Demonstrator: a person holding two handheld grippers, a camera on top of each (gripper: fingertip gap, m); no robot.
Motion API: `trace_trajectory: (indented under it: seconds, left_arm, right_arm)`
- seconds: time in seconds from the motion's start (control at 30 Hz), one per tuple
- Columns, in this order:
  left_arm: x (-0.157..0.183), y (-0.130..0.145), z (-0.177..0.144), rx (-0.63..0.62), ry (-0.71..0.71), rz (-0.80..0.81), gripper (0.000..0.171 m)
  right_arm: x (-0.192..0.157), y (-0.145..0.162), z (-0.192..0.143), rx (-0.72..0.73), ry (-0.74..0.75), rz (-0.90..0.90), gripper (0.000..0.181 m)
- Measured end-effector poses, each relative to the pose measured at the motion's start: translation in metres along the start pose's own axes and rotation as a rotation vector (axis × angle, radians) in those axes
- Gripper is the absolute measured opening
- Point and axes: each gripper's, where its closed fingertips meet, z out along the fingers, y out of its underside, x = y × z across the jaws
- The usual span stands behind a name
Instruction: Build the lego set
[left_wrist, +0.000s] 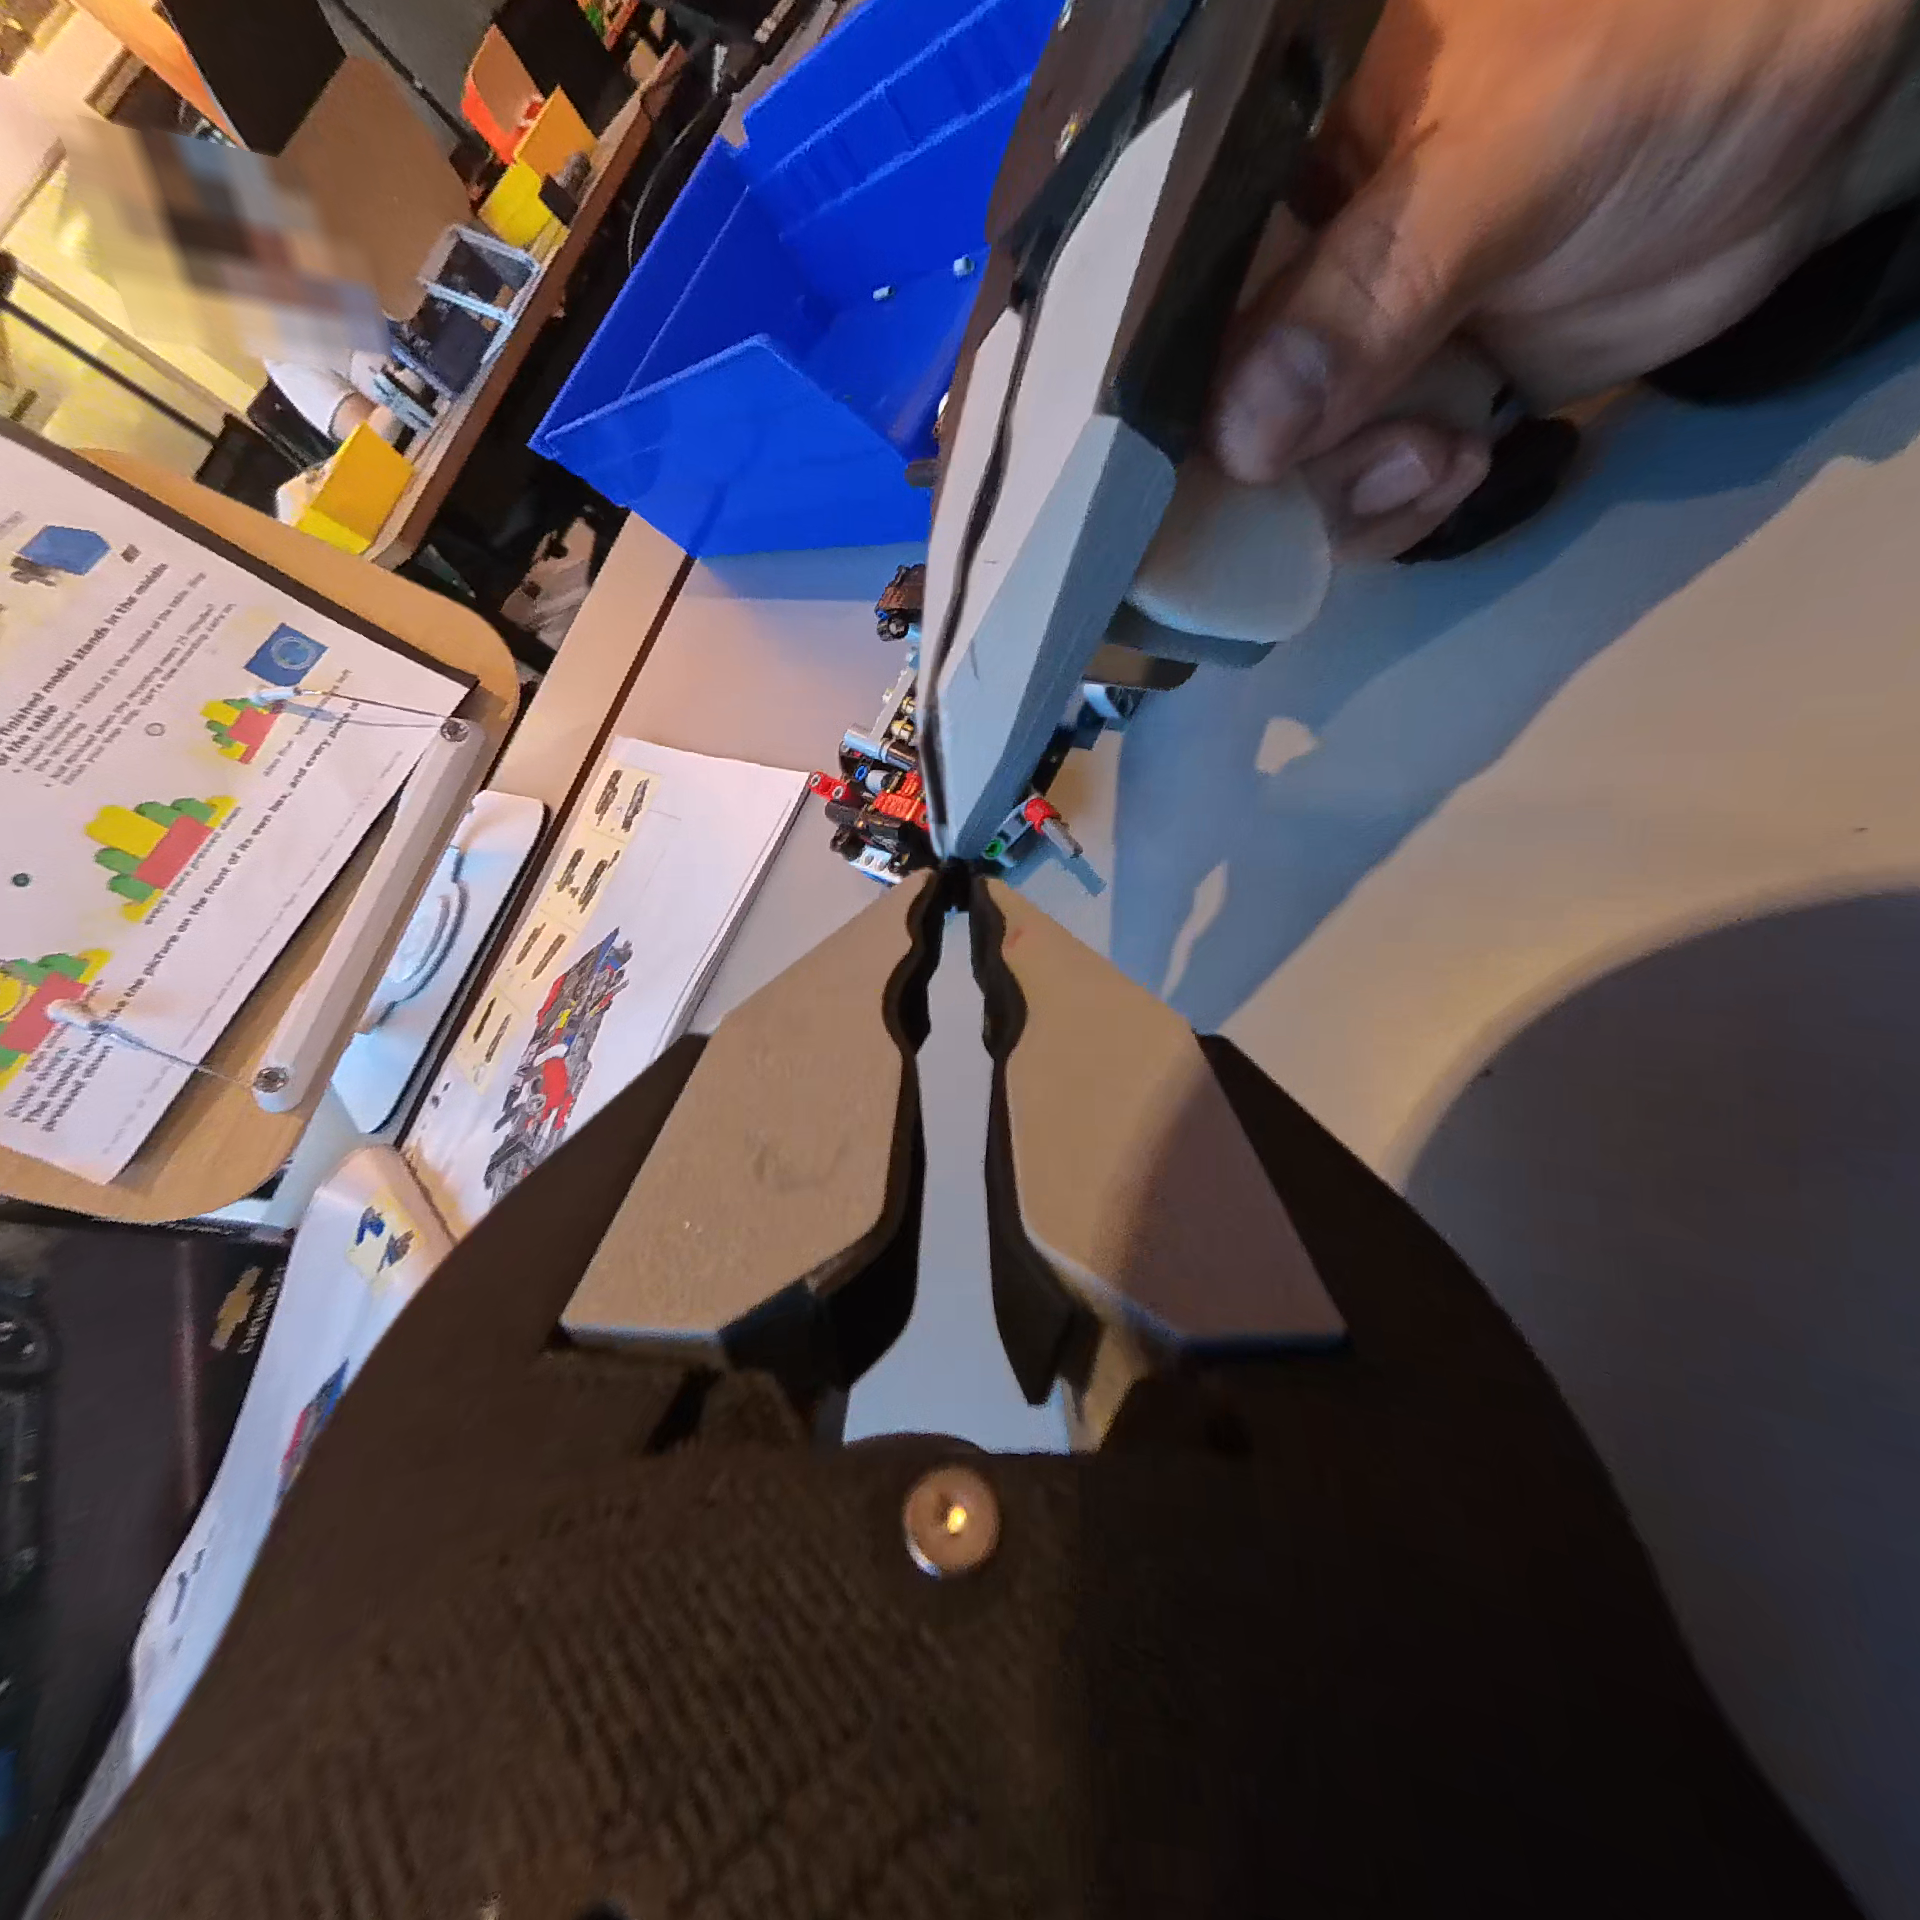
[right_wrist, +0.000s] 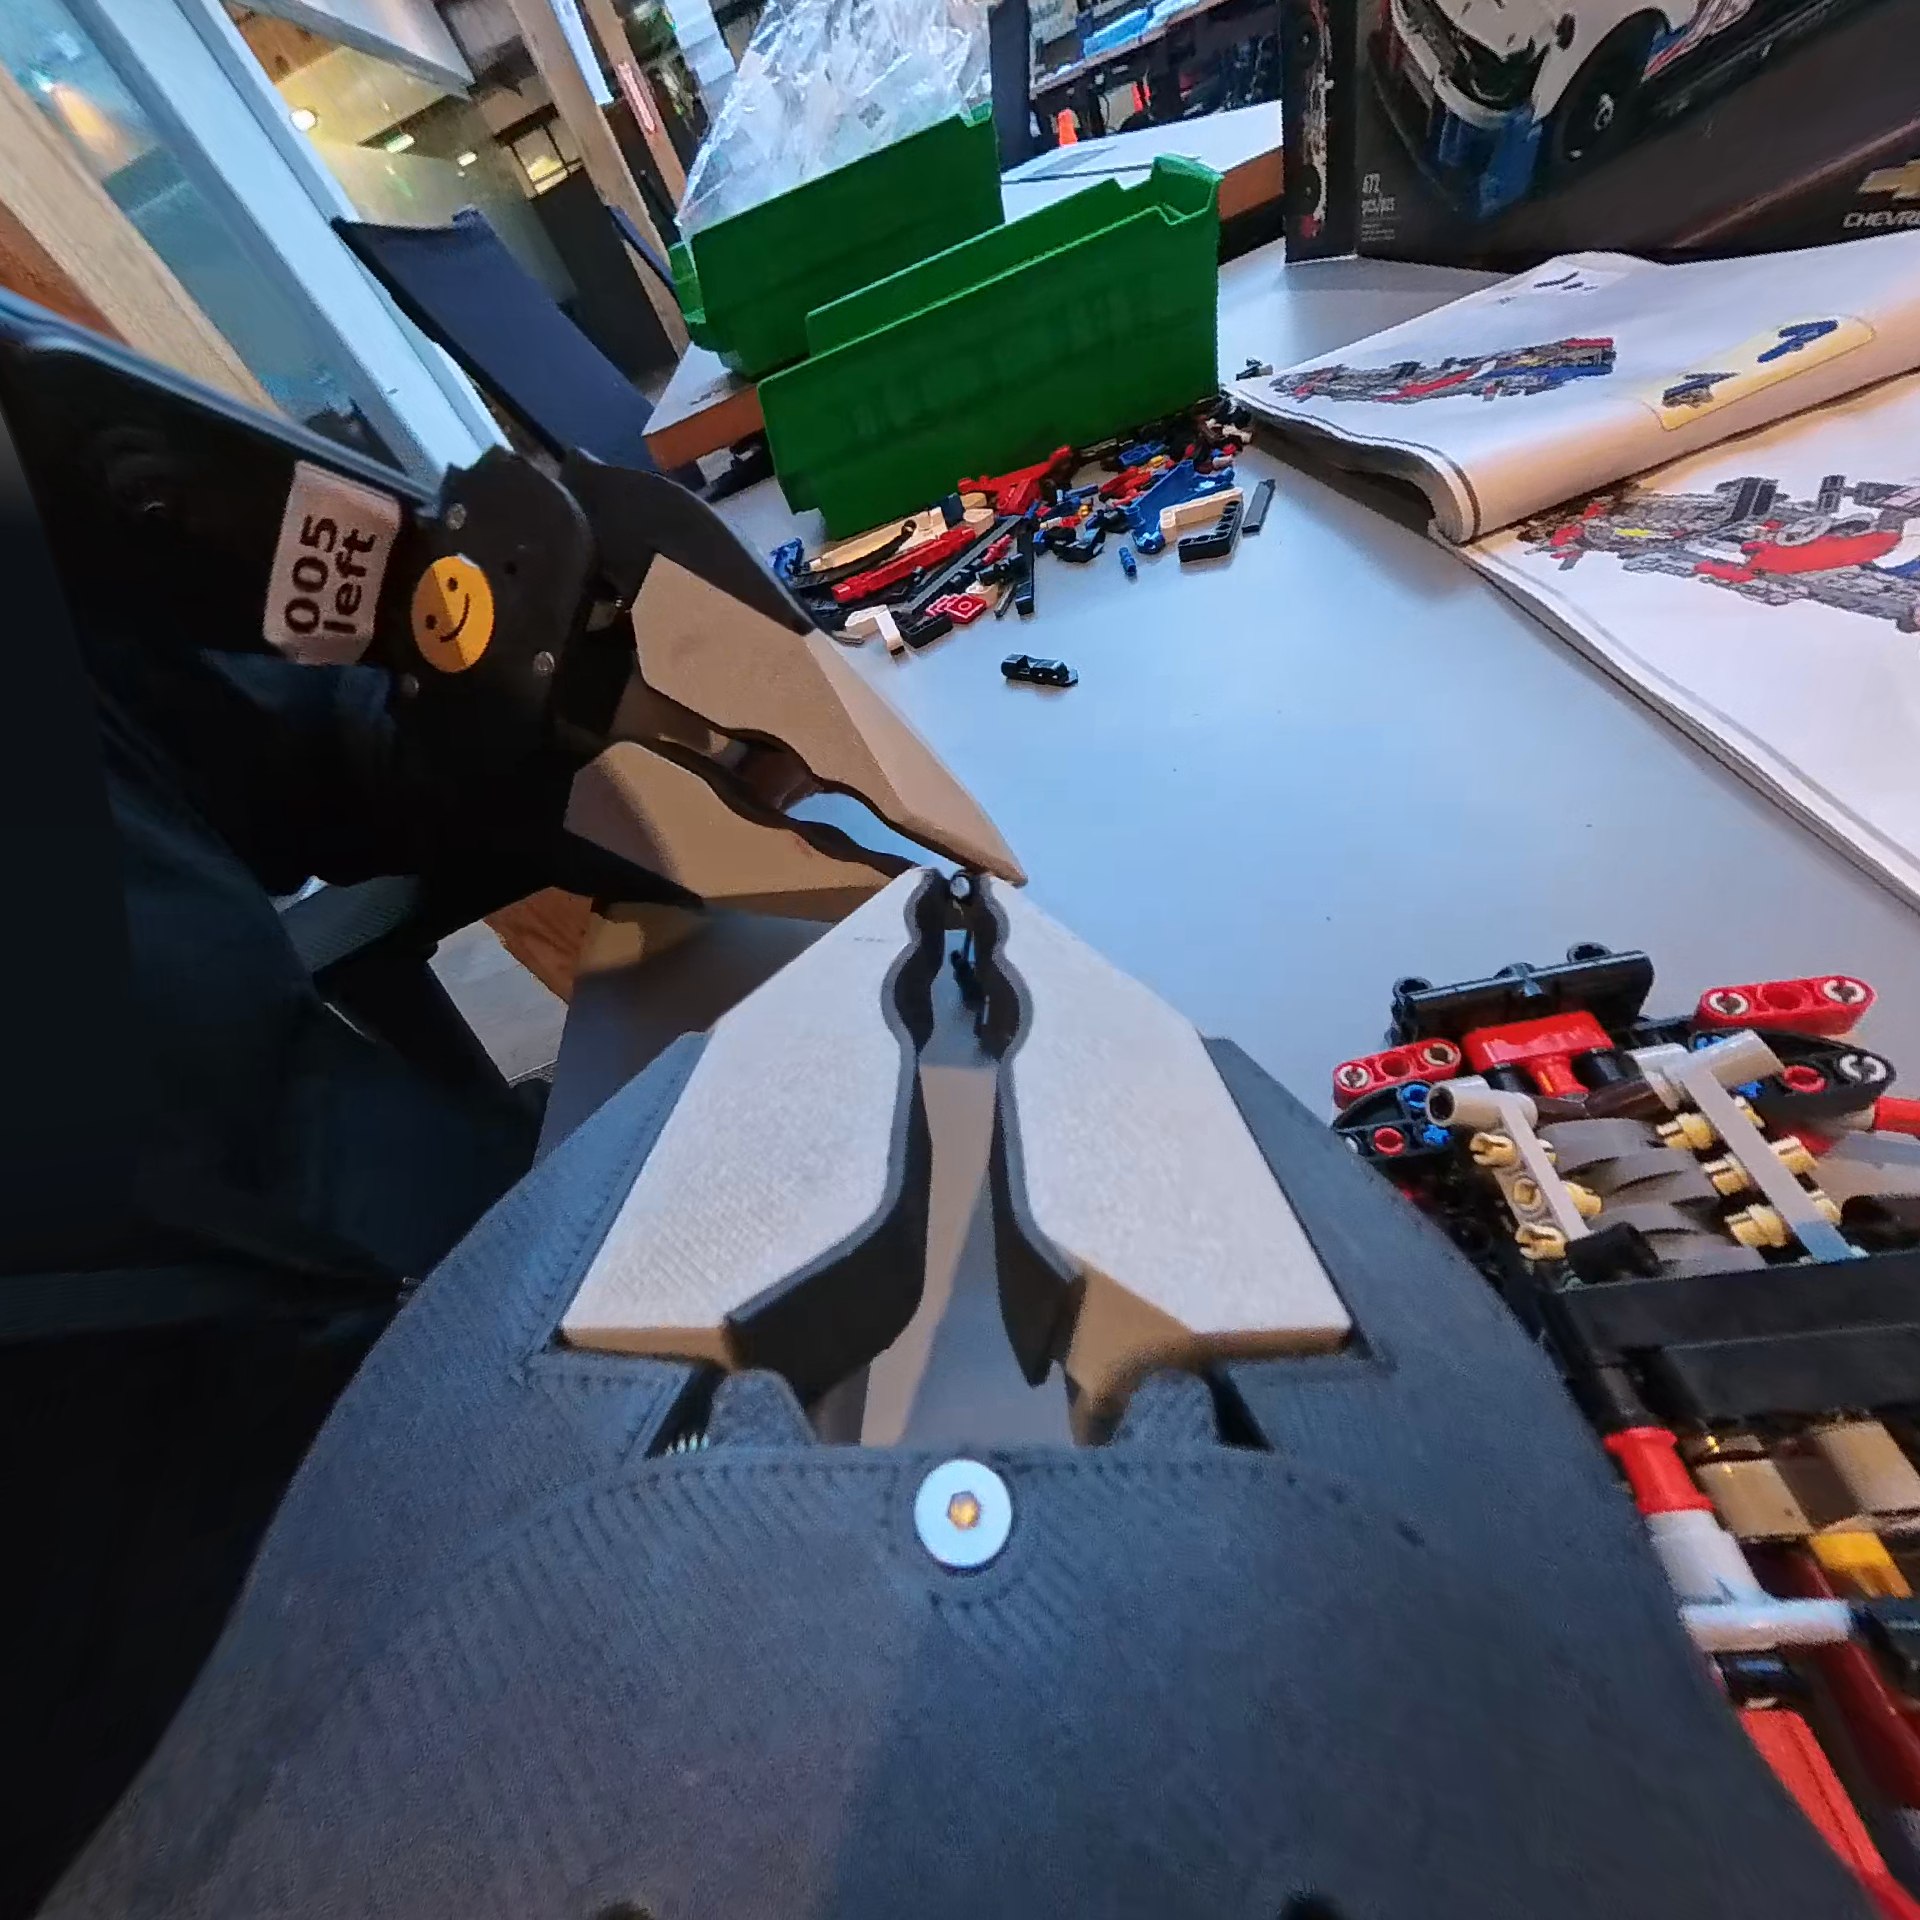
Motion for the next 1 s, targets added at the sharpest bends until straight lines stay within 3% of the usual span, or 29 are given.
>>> trace_trajectory:
  seconds: [0.27, 0.37, 0.53, 0.67, 0.73, 0.9, 1.0]
  left_arm:
    - [0.000, 0.004, 0.004, -0.058, -0.012, 0.002, 0.001]
    - [0.009, 0.014, 0.002, -0.101, 0.118, -0.083, 0.011]
    - [0.015, 0.063, -0.030, -0.180, 0.460, -0.151, 0.017]
    - [0.016, 0.082, -0.040, -0.118, 0.672, -0.279, 0.028]
    - [0.018, 0.084, -0.034, -0.085, 0.712, -0.272, 0.029]
    - [0.031, 0.087, -0.026, -0.054, 0.791, -0.170, 0.013]
    - [0.031, 0.087, -0.026, -0.053, 0.807, -0.179, 0.013]
  right_arm:
    - [0.005, 0.002, 0.000, -0.011, 0.030, 0.012, 0.001]
    - [0.006, 0.005, 0.000, -0.036, 0.053, -0.028, 0.000]
    - [0.009, 0.018, 0.001, -0.127, 0.075, -0.088, 0.000]
    - [0.008, 0.033, 0.011, -0.253, 0.086, -0.170, 0.000]
    - [0.006, 0.037, 0.020, -0.306, 0.082, -0.205, 0.001]
    - [0.003, 0.039, 0.041, -0.384, 0.062, -0.240, 0.000]
    - [0.004, 0.042, 0.053, -0.441, 0.048, -0.269, 0.000]
